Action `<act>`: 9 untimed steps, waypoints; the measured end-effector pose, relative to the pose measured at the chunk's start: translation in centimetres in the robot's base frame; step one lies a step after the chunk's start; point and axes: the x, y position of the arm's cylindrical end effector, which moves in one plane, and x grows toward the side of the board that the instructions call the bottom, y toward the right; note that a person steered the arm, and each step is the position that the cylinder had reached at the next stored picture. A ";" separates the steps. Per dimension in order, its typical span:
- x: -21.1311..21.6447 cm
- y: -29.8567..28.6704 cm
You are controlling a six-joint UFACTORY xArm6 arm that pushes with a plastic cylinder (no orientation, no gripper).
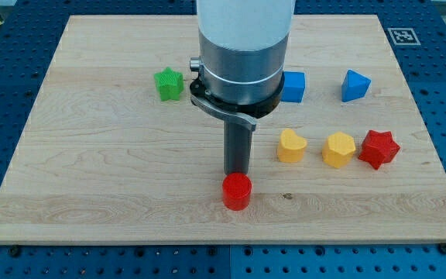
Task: Move the yellow heart diagonal to the red circle
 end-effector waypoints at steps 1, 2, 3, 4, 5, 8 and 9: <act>-4.4 0.0; -8.4 0.4; -8.9 5.9; -8.1 9.3; -7.2 9.3; -6.4 6.8; -6.3 7.6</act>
